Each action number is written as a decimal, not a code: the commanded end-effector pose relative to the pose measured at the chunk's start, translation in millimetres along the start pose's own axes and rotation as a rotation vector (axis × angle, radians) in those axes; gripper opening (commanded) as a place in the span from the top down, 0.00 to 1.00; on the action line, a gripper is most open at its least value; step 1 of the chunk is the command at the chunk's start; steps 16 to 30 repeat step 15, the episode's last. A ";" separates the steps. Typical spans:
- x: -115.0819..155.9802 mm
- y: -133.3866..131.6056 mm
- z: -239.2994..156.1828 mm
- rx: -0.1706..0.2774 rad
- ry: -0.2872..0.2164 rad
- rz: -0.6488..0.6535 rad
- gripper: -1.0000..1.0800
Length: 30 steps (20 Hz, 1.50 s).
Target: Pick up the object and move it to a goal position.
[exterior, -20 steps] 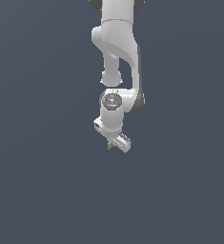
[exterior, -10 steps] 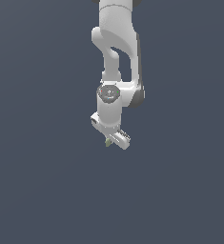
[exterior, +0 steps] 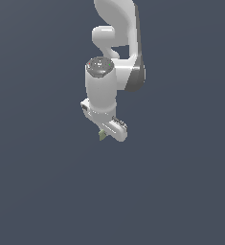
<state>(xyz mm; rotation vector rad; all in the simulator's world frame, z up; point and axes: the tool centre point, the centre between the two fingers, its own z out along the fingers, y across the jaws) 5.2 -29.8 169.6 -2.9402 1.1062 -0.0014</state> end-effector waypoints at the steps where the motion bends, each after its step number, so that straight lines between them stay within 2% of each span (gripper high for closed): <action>1: 6.0 2.4 -23.1 -0.001 -0.001 0.000 1.00; 11: 21.4 4.9 -73.5 -0.001 -0.001 -0.001 1.00; 30: 22.9 5.0 -77.7 -0.001 -0.001 -0.001 1.00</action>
